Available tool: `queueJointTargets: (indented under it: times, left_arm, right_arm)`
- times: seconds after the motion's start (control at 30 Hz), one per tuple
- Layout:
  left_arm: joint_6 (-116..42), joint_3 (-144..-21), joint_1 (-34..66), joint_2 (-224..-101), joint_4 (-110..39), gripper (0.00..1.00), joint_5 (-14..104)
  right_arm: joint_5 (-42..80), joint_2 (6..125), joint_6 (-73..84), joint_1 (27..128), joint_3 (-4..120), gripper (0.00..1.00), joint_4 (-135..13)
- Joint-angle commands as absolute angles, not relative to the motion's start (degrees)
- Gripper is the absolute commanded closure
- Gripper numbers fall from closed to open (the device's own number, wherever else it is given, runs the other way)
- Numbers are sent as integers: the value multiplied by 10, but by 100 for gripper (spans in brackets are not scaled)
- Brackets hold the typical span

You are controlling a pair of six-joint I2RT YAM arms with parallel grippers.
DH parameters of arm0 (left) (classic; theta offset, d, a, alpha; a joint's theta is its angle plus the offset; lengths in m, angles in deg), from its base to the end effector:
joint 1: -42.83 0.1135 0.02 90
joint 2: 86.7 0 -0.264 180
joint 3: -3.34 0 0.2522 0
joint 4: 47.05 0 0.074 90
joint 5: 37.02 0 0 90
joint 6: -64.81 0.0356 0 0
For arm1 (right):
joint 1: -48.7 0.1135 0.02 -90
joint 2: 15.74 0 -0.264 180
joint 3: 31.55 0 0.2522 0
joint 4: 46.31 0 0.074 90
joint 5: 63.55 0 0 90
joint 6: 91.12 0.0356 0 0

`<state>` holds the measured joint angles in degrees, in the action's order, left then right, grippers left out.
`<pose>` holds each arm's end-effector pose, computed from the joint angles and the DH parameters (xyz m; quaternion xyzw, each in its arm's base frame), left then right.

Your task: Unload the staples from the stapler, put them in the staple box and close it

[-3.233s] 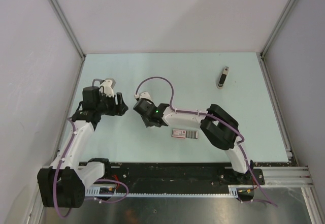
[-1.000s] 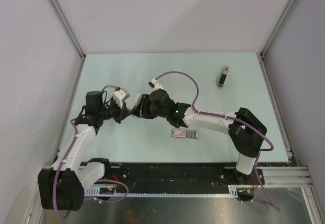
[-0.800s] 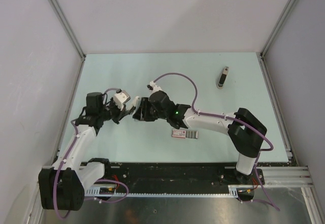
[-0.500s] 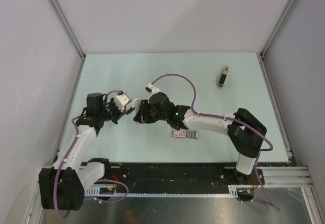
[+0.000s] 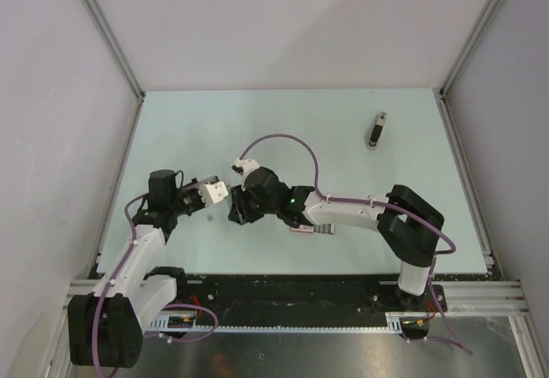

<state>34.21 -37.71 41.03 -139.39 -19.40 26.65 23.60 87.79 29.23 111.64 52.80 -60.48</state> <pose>0.1884 -0.0217 0.2055 0.5319 0.7077 0.0205 0.4645 0.1856 0.3672 0.2271 -0.2582 0.8413 0.3599 0.3097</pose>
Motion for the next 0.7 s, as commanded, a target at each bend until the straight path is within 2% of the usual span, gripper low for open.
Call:
queueJointTargets:
  times: [0.0, 0.2, 0.27, 0.37, 0.43, 0.53, 0.67]
  left_arm:
    - [424, -355, 407, -1375, -251, 100, 344]
    - [343, -345, 369, -1347, -243, 97, 339]
    - [288, -365, 365, -1351, -209, 83, 312]
    - [198, -414, 363, -1374, -133, 48, 245]
    - [148, -441, 363, -1382, -97, 33, 197]
    - [81, -474, 362, -1382, -81, 21, 157]
    - [-14, -536, 379, -1402, -79, 11, 144]
  right_arm:
    - [245, 889, 257, 1128, 520, 100, -625]
    - [238, 888, 296, 1110, 520, 100, -565]
    - [235, 885, 317, 1099, 521, 100, -549]
    - [232, 881, 341, 1081, 521, 100, -525]
    - [232, 878, 351, 1072, 523, 100, -514]
    - [238, 885, 349, 1065, 539, 100, -533]
    - [249, 913, 334, 1060, 576, 100, -629]
